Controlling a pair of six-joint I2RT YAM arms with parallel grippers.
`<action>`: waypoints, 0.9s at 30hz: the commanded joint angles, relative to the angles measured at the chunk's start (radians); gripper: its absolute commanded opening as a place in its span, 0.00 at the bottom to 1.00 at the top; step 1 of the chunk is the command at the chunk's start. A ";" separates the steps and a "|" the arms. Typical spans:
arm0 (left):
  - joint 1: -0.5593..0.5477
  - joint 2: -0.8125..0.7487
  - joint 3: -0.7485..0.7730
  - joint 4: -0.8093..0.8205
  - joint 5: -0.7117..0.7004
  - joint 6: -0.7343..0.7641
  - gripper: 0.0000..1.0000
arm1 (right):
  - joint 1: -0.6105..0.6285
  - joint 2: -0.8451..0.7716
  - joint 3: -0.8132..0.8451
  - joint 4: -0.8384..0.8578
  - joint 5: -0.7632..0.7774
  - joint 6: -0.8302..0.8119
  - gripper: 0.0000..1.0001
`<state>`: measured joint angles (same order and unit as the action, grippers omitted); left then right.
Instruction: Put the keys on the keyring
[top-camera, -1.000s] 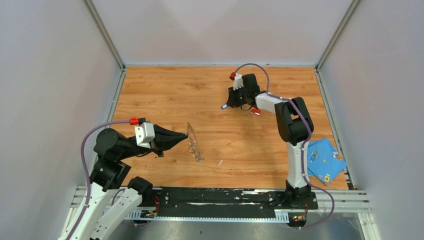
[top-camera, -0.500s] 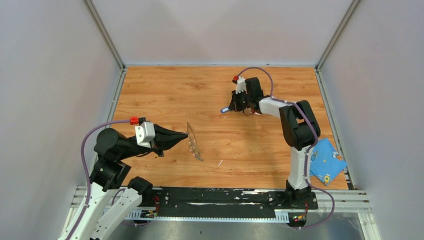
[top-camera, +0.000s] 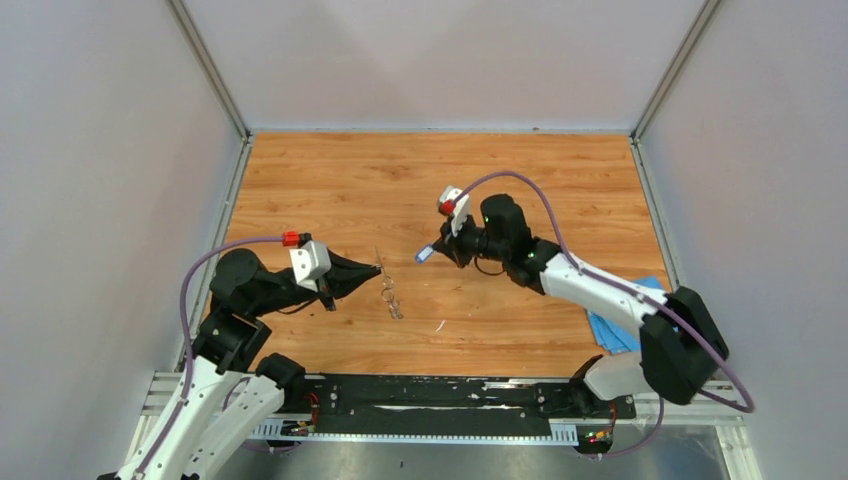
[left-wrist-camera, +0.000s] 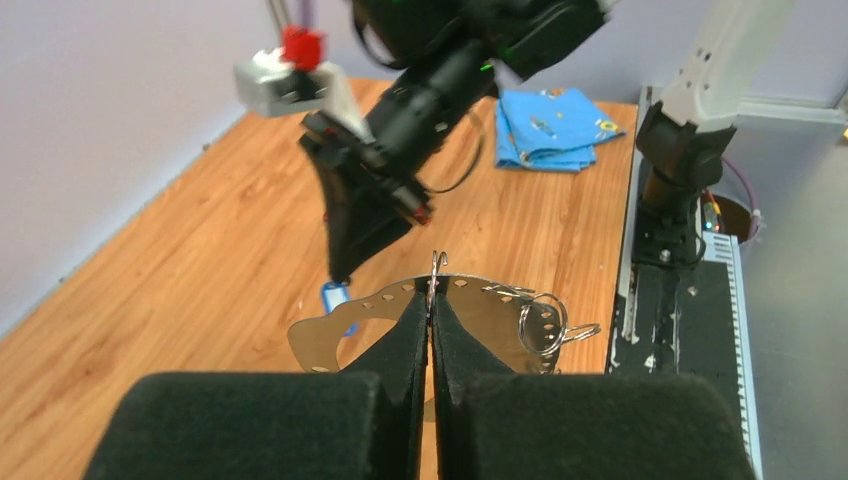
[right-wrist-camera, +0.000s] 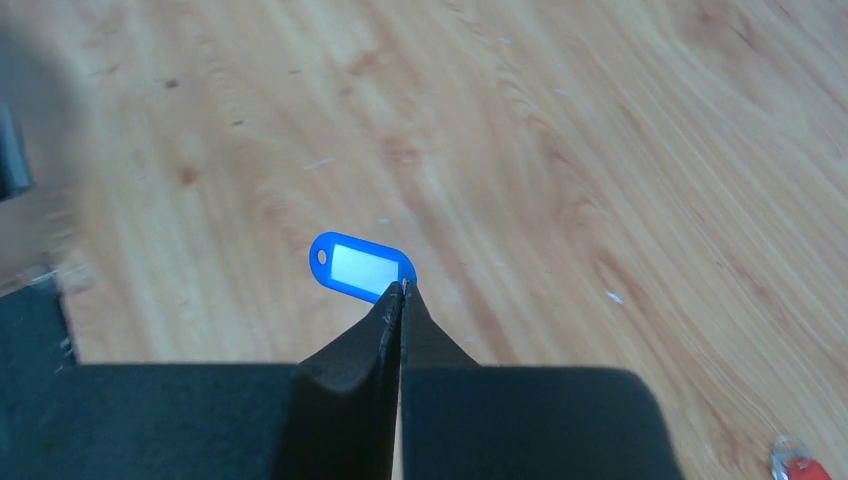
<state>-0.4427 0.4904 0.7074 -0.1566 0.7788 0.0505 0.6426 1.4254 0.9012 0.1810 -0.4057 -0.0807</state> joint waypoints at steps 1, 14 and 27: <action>-0.005 0.014 -0.004 -0.010 -0.012 0.049 0.00 | 0.108 -0.110 -0.101 -0.055 0.123 -0.121 0.00; -0.005 -0.010 0.029 -0.024 0.008 0.046 0.00 | 0.200 -0.073 -0.272 -0.017 0.241 0.000 0.00; -0.005 -0.026 0.032 -0.012 0.008 0.014 0.00 | 0.222 -0.112 -0.307 0.011 0.347 0.066 0.45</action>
<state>-0.4427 0.4839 0.7219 -0.1890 0.7780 0.0837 0.8532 1.3575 0.6273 0.1688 -0.1238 -0.0547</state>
